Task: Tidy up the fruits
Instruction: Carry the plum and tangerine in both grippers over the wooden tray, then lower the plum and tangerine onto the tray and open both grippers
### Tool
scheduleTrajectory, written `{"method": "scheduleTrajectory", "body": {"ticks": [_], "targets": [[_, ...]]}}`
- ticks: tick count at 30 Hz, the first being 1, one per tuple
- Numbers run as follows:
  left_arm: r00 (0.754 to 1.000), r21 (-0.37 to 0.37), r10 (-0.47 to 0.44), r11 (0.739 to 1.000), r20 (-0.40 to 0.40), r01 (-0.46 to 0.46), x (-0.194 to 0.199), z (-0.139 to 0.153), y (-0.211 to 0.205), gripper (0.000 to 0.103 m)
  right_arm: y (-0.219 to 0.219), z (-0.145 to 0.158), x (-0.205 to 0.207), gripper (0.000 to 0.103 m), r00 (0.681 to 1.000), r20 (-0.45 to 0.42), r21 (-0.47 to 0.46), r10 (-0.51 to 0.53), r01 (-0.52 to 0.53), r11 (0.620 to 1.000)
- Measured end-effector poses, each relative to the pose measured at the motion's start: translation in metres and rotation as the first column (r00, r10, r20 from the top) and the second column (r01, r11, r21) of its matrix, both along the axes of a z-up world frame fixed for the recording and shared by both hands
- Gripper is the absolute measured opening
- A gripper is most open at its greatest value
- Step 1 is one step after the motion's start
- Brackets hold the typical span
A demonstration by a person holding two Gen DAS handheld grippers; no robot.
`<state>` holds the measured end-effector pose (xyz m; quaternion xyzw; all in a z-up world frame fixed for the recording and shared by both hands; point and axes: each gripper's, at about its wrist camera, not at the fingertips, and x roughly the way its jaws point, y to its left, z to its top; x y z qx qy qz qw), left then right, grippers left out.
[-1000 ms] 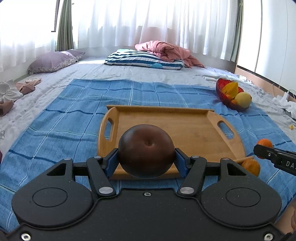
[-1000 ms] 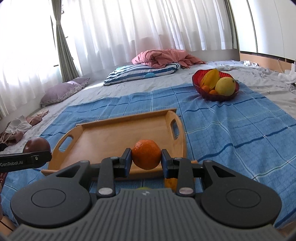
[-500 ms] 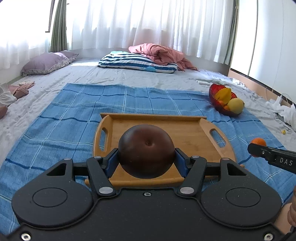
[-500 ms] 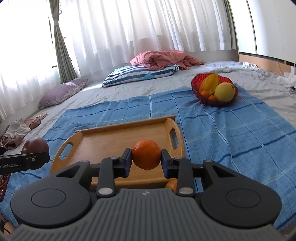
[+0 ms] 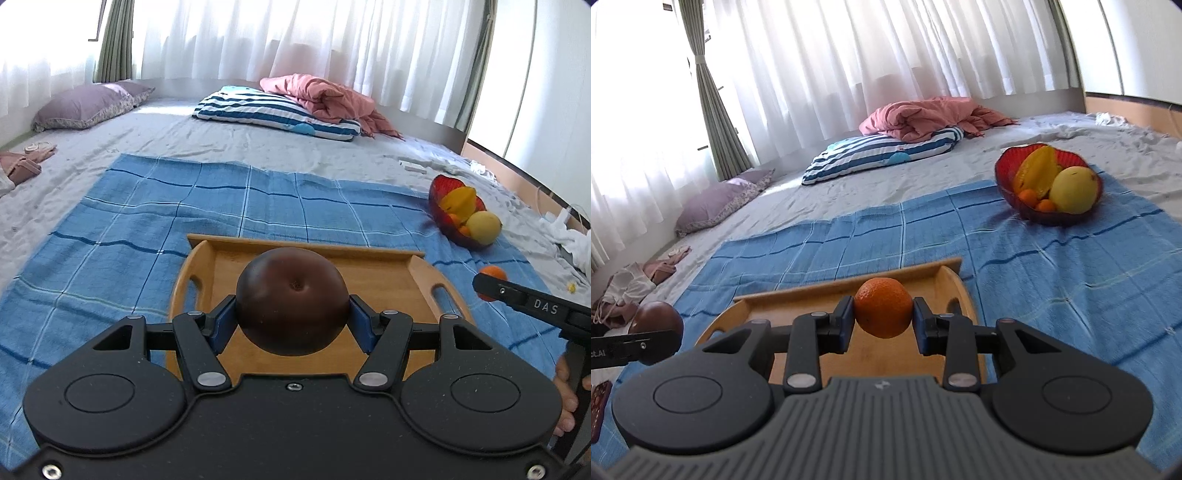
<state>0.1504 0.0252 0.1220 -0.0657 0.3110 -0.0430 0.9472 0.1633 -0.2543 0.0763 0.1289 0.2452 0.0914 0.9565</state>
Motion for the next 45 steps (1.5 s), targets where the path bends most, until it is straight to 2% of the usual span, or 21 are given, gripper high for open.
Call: {"method": "scheduleTrajectory", "body": {"ticks": [10,15,18,25,45], "targets": [[0.996,0.012,0.049,0.999,-0.07,-0.049,0.081,-0.038,0.0,0.061,-0.002,-0.04,0.075,0.037,0.997,-0.06,0.001,0.038,-0.038,0.999],[0.992,0.019,0.07,0.997,-0.104,-0.068,0.108,-0.057,0.003,0.061,0.012,-0.048,0.103,0.037,0.992,-0.112,-0.028,0.054,-0.057,0.998],[0.989,0.021,0.078,0.997,-0.128,-0.075,0.118,-0.07,0.003,0.061,0.02,-0.051,0.111,0.037,0.989,-0.136,-0.076,0.059,-0.069,0.995],[0.985,0.037,0.073,0.997,-0.157,-0.068,0.127,-0.085,0.0,0.061,0.027,-0.059,0.116,0.037,0.978,-0.198,-0.095,0.071,-0.091,0.991],[0.979,0.06,0.08,0.996,-0.188,-0.07,0.129,-0.096,-0.003,0.061,0.034,-0.067,0.118,0.037,0.969,-0.23,-0.104,0.085,-0.112,0.988]]}}
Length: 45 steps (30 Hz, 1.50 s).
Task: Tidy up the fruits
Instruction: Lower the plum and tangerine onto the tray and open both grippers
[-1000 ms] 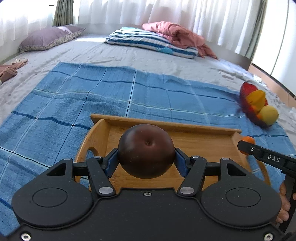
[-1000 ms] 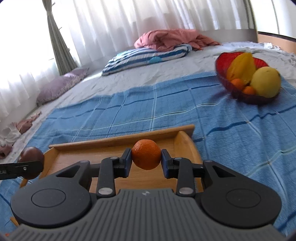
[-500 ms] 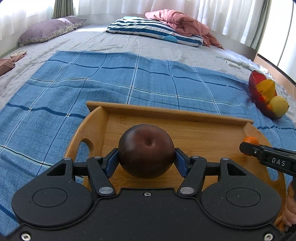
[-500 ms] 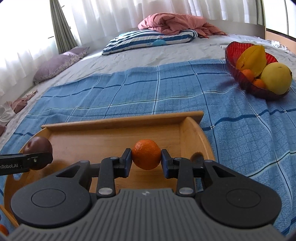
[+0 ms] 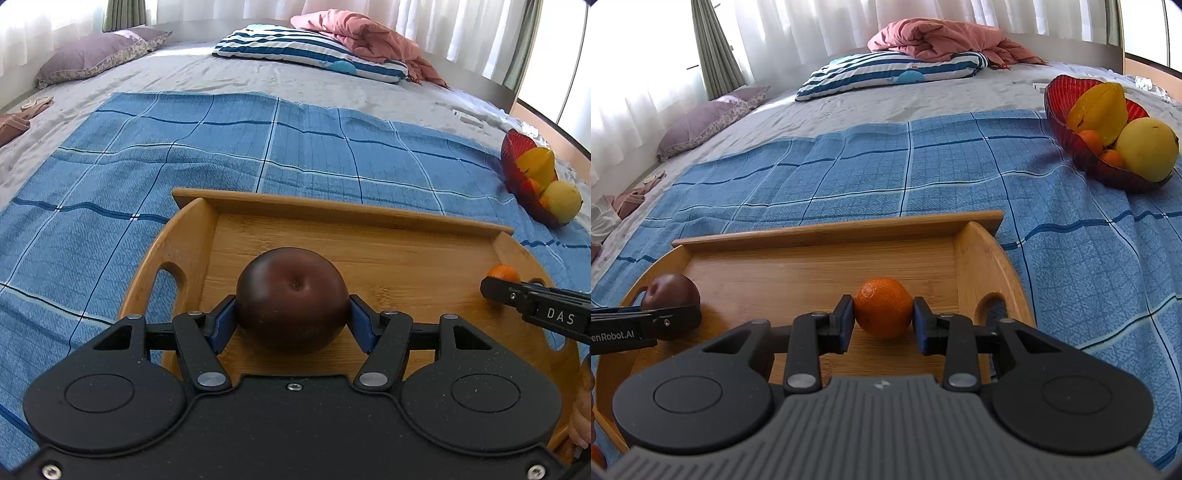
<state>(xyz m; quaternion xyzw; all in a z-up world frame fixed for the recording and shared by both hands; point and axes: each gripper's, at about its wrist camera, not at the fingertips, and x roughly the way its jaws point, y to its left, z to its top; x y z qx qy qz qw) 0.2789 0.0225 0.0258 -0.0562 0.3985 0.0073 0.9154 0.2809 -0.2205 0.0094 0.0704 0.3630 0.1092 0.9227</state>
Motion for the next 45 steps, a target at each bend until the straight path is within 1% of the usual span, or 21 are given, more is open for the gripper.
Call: {"method": "scheduleTrajectory", "body": {"ticks": [7,8,9,11,13,14,15,19,20,22,23,30,33,35,38,42,45], "targets": [[1.0,0.019,-0.006,1.0,0.003,0.006,0.0,0.0,-0.003,0.062,-0.003,-0.002,-0.001,0.038,1.0,0.004,0.018,0.0,0.0,1.0],[1.0,0.019,-0.007,1.0,0.005,0.007,0.0,-0.001,-0.003,0.062,-0.004,-0.002,-0.001,0.039,1.0,0.004,0.025,-0.001,0.001,1.0],[1.0,0.018,-0.009,1.0,0.011,0.009,-0.001,0.0,-0.003,0.062,-0.006,-0.002,-0.001,0.043,1.0,0.001,0.032,0.002,-0.002,0.999],[1.0,0.018,-0.007,1.0,0.027,0.007,-0.001,0.002,-0.004,0.065,-0.005,-0.001,-0.001,0.048,1.0,0.0,0.033,0.01,-0.01,0.999],[0.999,0.019,-0.007,1.0,0.035,0.006,-0.001,0.004,-0.005,0.076,-0.005,-0.001,-0.001,0.049,1.0,0.001,0.031,0.011,-0.011,0.999],[0.999,0.022,-0.008,1.0,0.036,0.007,-0.002,0.004,-0.006,0.077,-0.005,-0.001,-0.001,0.052,1.0,0.001,0.032,0.012,-0.012,0.999],[0.999,0.029,-0.007,1.0,0.035,0.006,-0.002,0.004,-0.007,0.078,-0.005,-0.001,-0.001,0.059,1.0,0.001,0.033,0.014,-0.014,0.999],[0.999,0.054,-0.005,0.999,0.036,0.003,-0.005,0.004,-0.01,0.084,-0.007,-0.001,-0.003,0.063,1.0,0.0,0.044,0.022,-0.022,0.999],[0.999,0.053,-0.006,0.999,0.037,0.004,-0.006,0.005,-0.01,0.085,-0.007,-0.001,-0.004,0.065,1.0,0.002,0.046,0.026,-0.026,0.999],[0.999,0.045,-0.009,0.999,0.041,0.007,-0.01,0.006,-0.01,0.093,-0.007,0.001,-0.007,0.07,0.999,0.012,0.047,0.038,-0.038,0.998],[0.999,0.041,-0.013,0.999,0.046,0.011,-0.013,0.007,-0.01,0.094,-0.007,0.002,-0.01,0.074,0.999,0.019,0.047,0.043,-0.044,0.998],[0.996,0.037,-0.044,0.998,0.08,0.041,-0.041,0.018,-0.018,0.096,-0.009,0.015,-0.035,0.089,0.993,0.091,0.043,0.071,-0.075,0.996],[0.994,0.012,-0.055,0.998,0.091,0.054,-0.057,0.022,-0.021,0.097,-0.012,0.02,-0.053,0.092,0.988,0.138,0.051,0.074,-0.082,0.995],[0.993,0.001,-0.06,0.998,0.097,0.061,-0.068,0.024,-0.023,0.102,-0.015,0.024,-0.065,0.094,0.981,0.177,0.064,0.074,-0.086,0.994],[0.992,0.007,-0.068,0.998,0.109,0.067,-0.085,0.026,-0.029,0.103,-0.019,0.03,-0.079,0.1,0.968,0.24,0.066,0.071,-0.09,0.994],[0.989,0.004,-0.084,0.996,0.121,0.085,-0.107,0.028,-0.033,0.103,-0.024,0.035,-0.096,0.101,0.949,0.309,0.061,0.061,-0.084,0.995],[0.988,-0.003,-0.089,0.996,0.127,0.09,-0.124,0.03,-0.036,0.103,-0.032,0.034,-0.112,0.101,0.938,0.343,0.095,0.048,-0.086,0.992]]}}
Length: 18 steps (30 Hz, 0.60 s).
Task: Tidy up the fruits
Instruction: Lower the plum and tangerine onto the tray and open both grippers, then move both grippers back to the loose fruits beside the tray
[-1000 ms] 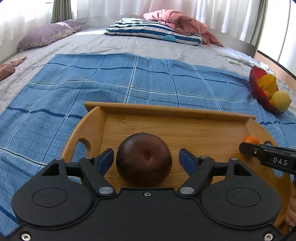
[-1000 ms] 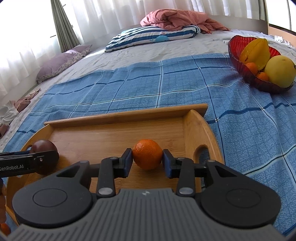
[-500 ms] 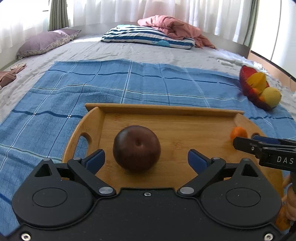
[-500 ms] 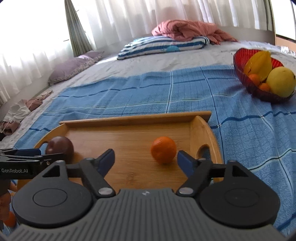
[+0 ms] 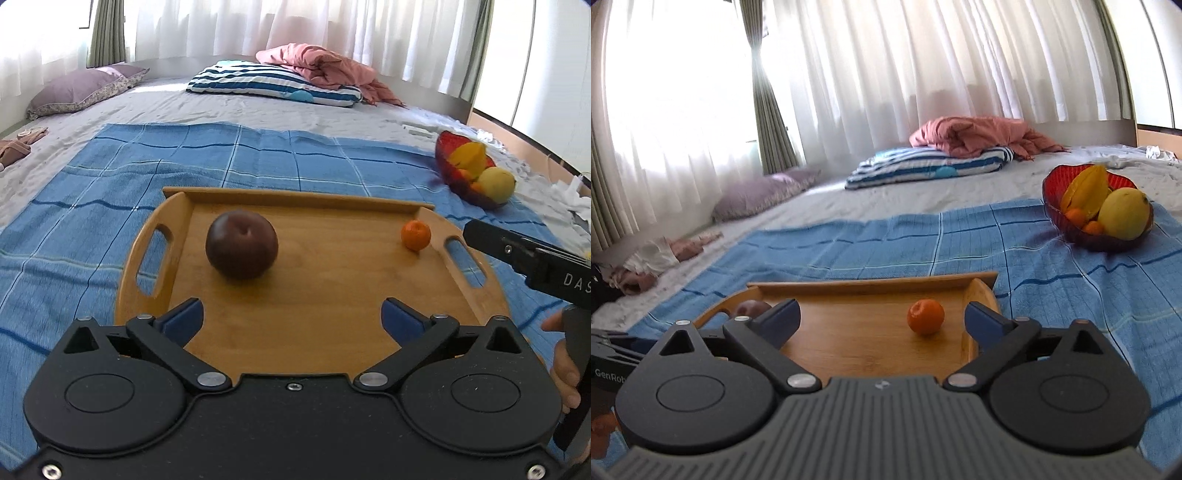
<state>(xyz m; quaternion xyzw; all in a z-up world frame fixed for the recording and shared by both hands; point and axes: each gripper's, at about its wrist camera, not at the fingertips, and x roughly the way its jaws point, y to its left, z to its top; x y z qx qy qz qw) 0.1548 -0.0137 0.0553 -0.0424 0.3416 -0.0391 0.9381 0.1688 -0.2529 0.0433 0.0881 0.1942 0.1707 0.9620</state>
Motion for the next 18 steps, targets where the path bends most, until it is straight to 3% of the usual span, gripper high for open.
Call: {"method": "scheduleTrajectory", "body": {"ticks": [3,18], "targets": [[1.0,-0.004,-0.005,1.0,0.006,0.005,-0.016,-0.002,-0.002,0.103,-0.009,-0.004,-0.017,0.102,1.0,0.019,0.036,0.004,-0.004,0.999],[0.999,-0.031,-0.028,0.999,0.017,0.029,-0.075,-0.016,-0.012,0.103,-0.031,-0.024,-0.082,0.103,0.998,0.039,0.035,-0.04,0.039,0.999]]}}
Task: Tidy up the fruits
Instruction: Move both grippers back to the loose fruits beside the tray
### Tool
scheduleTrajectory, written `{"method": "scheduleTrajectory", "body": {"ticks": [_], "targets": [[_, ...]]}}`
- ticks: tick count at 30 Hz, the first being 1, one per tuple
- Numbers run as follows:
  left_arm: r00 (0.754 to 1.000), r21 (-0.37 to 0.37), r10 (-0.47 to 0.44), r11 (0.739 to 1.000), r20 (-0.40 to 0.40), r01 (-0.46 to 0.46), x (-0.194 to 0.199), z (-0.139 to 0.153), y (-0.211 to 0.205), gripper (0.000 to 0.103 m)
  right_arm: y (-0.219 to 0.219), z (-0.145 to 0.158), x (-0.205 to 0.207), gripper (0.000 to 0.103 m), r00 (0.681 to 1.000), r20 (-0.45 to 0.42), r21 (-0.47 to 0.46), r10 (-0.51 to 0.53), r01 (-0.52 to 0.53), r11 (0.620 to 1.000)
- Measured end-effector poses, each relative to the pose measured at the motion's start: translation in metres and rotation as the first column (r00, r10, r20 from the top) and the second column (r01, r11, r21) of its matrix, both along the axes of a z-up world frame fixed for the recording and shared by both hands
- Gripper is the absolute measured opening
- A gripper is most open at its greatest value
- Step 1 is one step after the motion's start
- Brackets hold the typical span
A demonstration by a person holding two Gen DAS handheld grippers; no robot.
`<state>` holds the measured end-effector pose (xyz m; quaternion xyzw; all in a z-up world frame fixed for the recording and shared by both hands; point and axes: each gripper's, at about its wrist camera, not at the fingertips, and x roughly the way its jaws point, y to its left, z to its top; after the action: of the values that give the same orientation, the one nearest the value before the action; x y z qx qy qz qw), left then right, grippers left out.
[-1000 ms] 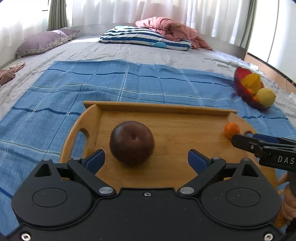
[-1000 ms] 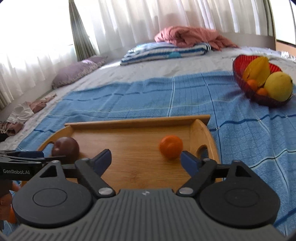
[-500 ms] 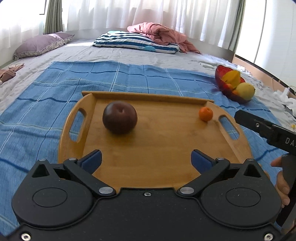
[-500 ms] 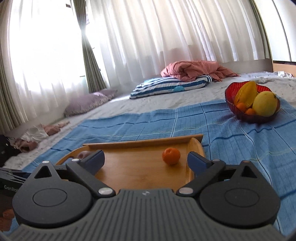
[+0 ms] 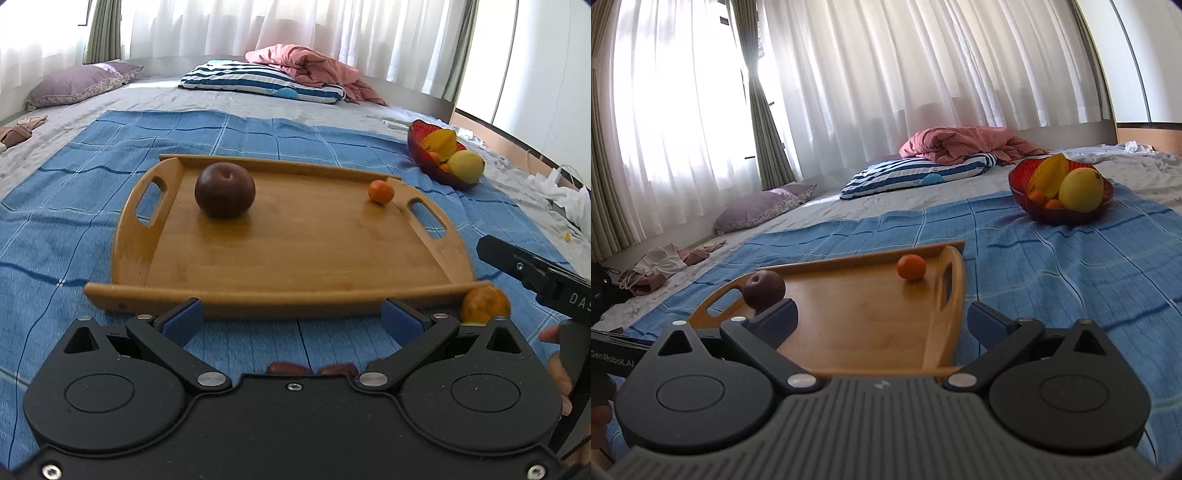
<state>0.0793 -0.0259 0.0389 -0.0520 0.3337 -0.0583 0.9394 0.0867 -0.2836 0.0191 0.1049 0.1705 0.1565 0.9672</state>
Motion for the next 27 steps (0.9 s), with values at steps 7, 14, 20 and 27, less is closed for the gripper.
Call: {"method": "scheduleTrajectory", "body": {"ticks": [7,14,20,27], "targets": [[1.0,0.008,-0.01,1.0,0.024,0.01,-0.022,0.0,-0.005,0.103,-0.007,-0.01,-0.023,0.103,1.0,-0.014,0.019,-0.005,0.006,1.0],[0.999,0.03,-0.006,1.0,0.046,0.005,-0.042,-0.002,-0.008,0.103,-0.007,-0.021,-0.039,0.103,0.999,-0.037,0.013,-0.017,0.017,1.0],[0.997,0.021,0.021,1.0,0.075,-0.023,-0.056,-0.003,-0.008,0.103,-0.005,-0.027,-0.055,0.103,0.999,-0.028,0.018,-0.017,0.018,1.0],[0.995,0.032,0.031,0.999,0.096,-0.034,-0.074,-0.007,-0.011,0.103,0.003,-0.03,-0.068,0.103,1.0,-0.001,-0.004,-0.001,0.001,1.0]]}}
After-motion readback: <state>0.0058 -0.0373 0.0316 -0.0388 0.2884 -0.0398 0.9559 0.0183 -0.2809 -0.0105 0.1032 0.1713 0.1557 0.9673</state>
